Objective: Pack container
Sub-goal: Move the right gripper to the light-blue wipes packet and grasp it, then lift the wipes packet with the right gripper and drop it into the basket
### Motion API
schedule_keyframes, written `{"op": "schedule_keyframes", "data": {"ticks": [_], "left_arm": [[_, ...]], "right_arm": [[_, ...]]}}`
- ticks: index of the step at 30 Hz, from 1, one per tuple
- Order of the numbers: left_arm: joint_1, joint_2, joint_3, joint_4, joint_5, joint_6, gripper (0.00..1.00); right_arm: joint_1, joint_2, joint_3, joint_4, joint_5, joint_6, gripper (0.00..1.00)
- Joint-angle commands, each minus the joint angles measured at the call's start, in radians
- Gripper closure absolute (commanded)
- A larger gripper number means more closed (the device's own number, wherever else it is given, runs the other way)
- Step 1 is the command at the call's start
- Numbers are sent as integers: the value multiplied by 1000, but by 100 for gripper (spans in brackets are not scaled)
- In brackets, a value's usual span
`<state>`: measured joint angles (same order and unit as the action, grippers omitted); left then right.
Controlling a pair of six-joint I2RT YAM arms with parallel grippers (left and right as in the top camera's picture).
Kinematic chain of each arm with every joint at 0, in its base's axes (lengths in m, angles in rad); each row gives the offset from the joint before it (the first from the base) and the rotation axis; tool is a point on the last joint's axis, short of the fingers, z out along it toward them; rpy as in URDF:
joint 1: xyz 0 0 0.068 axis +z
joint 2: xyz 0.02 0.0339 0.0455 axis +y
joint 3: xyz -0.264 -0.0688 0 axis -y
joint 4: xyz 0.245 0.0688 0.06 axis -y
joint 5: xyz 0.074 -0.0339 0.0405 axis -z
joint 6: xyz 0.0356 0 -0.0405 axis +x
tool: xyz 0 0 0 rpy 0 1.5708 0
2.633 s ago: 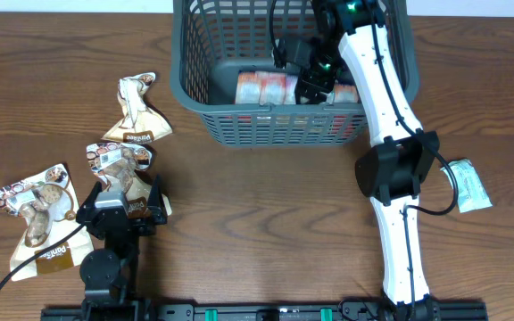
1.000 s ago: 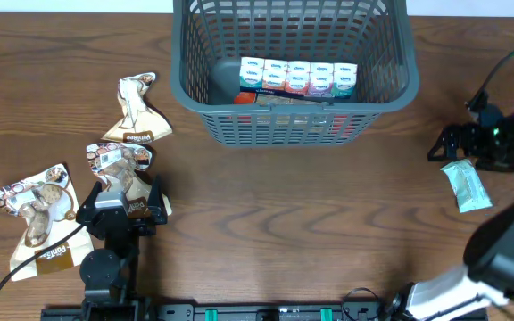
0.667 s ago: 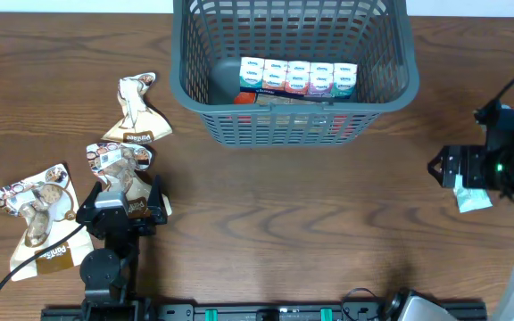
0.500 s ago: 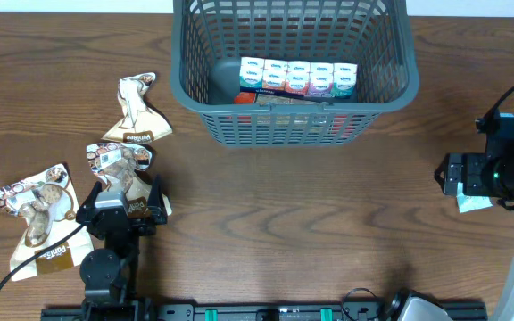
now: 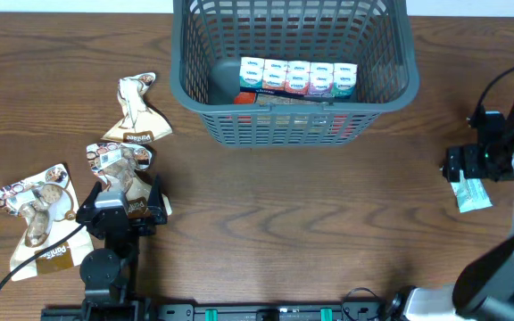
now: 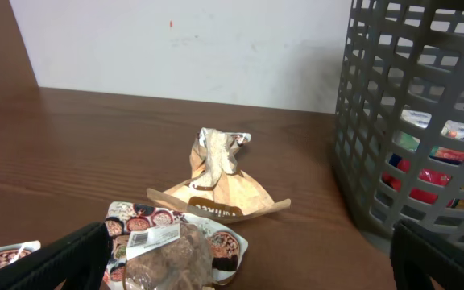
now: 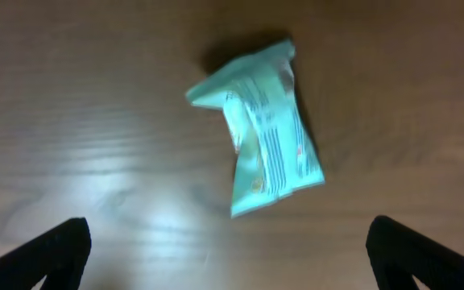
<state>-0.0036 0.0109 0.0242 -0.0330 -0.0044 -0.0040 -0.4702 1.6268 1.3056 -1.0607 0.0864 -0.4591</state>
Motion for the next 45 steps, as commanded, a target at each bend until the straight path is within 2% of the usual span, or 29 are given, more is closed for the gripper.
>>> {"op": "schedule_keyframes", "data": {"ticks": [1,4,10,24,29,33,35,37,38,39,42,45], "left_arm": [[3,-7,-19,-38,-23,-13,1],[3,-7,-19,-38,-23,-13,1],[3,-7,-19,-38,-23,-13,1],[3,-7,-19,-38,-23,-13,1],[3,-7,-19,-38,-23,-13,1],[3,-7,-19,-38,-23,-13,1],[3,-7,-19,-38,-23,-13,1],[3,-7,-19,-38,-23,-13,1],[3,-7,-19,-38,-23,-13,1],[3,-7,-19,-38,-23,-13,1],[3,-7,-19,-38,-23,-13,1],[3,-7,-19,-38,-23,-13,1]], "right_arm": [[-10,62,-6,36,11,-79,1],[-22,118,-6,83,11,-126,1],[-56,201,-6,142,6,-126,1],[-160,264,-23,235,-114,-152,1],[-159,307,-27,242,-122,-148,3],[-158,340,-27,242,-150,-147,8],[-158,349,-27,242,-151,-140,13],[-158,353,-27,242,-151,-136,23],[-158,353,-27,243,-151,-136,35],[-158,353,-27,246,-151,-135,52],[-158,353,-27,255,-151,-113,78],[-156,353,-27,258,-152,-113,97]]}}
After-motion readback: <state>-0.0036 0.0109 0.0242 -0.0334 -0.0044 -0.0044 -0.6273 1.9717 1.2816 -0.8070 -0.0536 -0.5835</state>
